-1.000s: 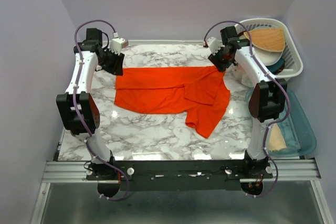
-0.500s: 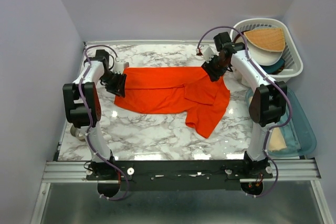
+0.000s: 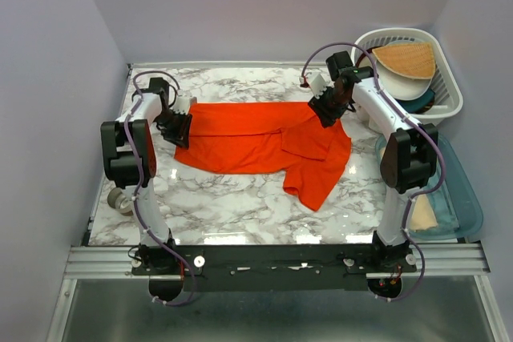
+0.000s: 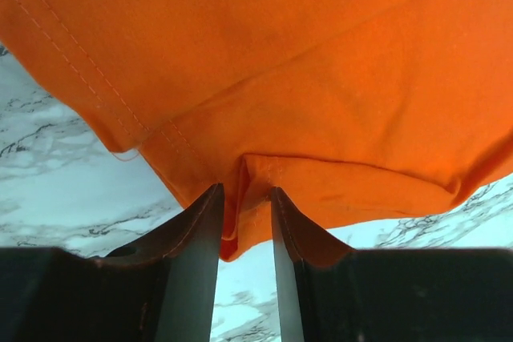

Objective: Roll the t-shirts
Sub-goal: Fold the T-shirt at the center of the board.

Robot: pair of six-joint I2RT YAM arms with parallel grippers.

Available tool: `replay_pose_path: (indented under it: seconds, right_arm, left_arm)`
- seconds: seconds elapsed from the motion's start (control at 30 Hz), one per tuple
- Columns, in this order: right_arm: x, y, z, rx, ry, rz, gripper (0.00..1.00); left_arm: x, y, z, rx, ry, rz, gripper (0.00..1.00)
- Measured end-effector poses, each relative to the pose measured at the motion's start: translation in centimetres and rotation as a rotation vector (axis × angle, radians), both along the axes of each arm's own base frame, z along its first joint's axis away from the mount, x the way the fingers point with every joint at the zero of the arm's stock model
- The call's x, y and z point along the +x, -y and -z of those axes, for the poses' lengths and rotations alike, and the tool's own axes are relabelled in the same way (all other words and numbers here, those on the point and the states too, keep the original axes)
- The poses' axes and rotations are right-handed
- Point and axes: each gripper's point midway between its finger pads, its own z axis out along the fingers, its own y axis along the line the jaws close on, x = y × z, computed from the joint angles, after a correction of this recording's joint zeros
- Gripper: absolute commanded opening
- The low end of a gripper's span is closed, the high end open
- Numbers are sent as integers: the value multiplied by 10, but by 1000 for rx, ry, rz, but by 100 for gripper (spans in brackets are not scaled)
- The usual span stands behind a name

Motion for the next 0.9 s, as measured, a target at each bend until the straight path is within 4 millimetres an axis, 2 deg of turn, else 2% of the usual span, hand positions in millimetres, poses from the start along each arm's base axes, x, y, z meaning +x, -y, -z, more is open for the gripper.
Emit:
replay_pose_path:
  seconds: [0.23, 0.27, 0.43, 0.6, 0.7, 0.8, 0.9]
  right_arm:
    - [0, 0, 0, -1, 0, -1, 53]
    - [0, 0, 0, -1, 0, -1, 53]
    - [-1, 0, 2, -2, -5, -1, 52]
    - [-4, 1, 4, -4, -13, -12, 50]
    - [-17, 1, 12, 5, -41, -42, 50]
    - [-44, 5, 20, 5, -86, -78, 50]
    - [-63, 9, 22, 2, -106, -106, 50]
  left_arm:
    - [-1, 1, 6, -5, -21, 4, 28]
    - [-2, 1, 6, -5, -23, 5, 20]
    - [-5, 1, 6, -6, -34, 15, 2]
    - [-8, 0, 2, -5, -36, 13, 0]
    - [-11, -3, -11, -2, -16, -4, 0]
    - [-20, -7, -26, 3, 8, -21, 0]
    - [-35, -8, -30, 3, 9, -30, 0]
